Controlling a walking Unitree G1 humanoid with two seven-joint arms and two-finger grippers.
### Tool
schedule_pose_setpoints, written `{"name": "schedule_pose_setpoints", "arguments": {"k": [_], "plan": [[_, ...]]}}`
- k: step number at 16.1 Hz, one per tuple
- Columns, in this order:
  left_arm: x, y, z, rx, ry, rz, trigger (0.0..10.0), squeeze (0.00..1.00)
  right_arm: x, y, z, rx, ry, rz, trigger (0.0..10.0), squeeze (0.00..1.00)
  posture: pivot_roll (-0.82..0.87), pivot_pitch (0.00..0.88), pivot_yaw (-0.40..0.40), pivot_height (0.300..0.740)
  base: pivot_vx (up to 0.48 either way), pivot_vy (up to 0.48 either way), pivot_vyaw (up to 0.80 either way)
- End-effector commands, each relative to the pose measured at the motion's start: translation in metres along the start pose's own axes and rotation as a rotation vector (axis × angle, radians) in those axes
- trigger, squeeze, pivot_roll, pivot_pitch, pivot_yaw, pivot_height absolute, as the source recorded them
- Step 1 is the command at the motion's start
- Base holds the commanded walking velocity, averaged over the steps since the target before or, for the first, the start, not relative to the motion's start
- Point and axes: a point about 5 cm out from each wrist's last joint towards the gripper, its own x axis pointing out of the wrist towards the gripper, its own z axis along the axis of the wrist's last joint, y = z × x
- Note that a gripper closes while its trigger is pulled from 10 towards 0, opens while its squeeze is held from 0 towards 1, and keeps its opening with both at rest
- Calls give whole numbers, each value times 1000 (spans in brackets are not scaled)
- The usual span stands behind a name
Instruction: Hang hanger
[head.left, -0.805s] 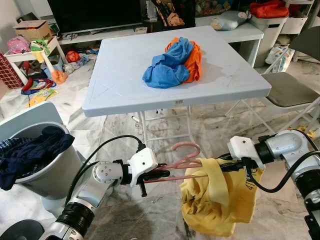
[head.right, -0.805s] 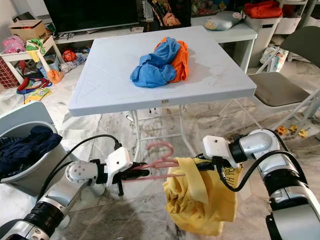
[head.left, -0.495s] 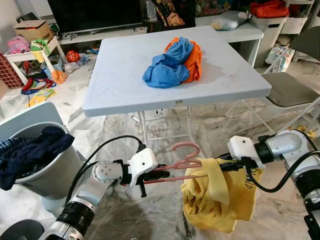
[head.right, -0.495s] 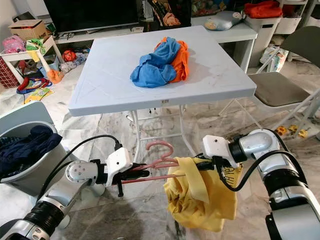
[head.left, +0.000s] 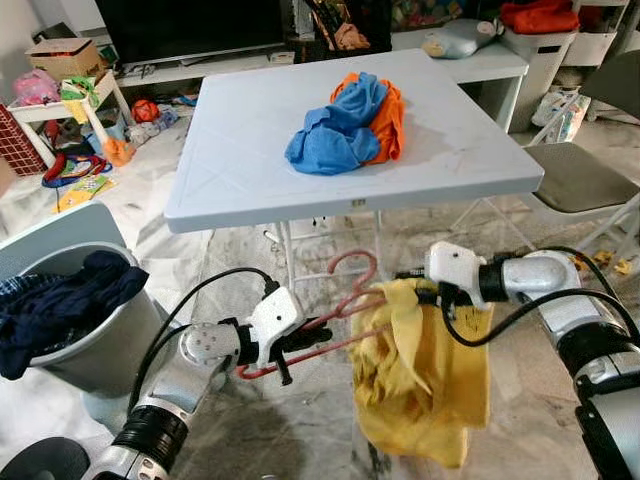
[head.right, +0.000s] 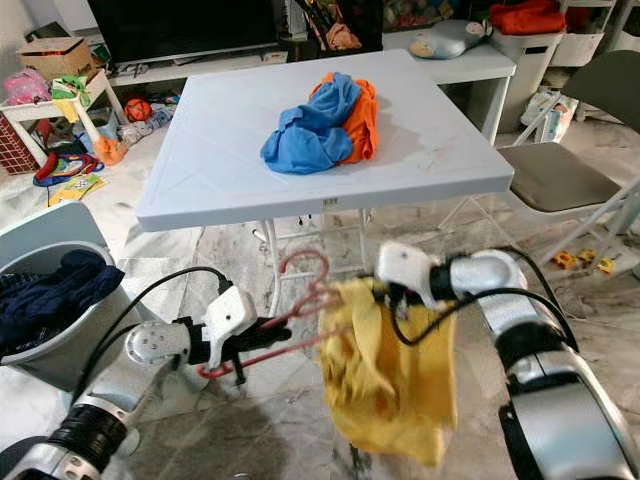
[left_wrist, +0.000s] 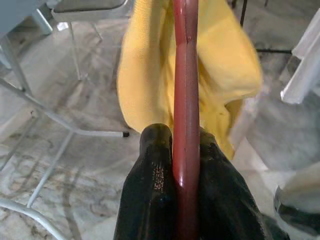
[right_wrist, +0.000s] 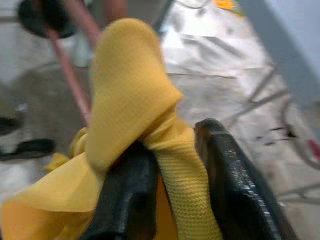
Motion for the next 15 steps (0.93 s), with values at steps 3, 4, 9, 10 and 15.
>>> {"name": "schedule_pose_setpoints", "arguments": {"k": [3,4,9,10,15], "plan": [[3,3,9,-49,-97,82,0,0,7,-8,10,-58,-3,-43,10000,1000,-27,0,68,740,0,0,0],[3,4,8,-50,-104,118,0,0,8,-11,10,-83,28,-78,10000,1000,-28,0,66,740,0,0,0],[8,-1,5,-65,-103,136,0,0,4,-35,17,-153,91,-318,10000,1000,-33,0,62,740,0,0,0],[8,-2,5,-69,-105,142,0,0,2,-39,20,-158,86,-367,10000,1000,-35,0,63,740,0,0,0],[11,3,2,-75,-86,209,0,0,-4,-44,18,-165,95,-431,10000,1000,-40,0,65,740,0,0,0]]}}
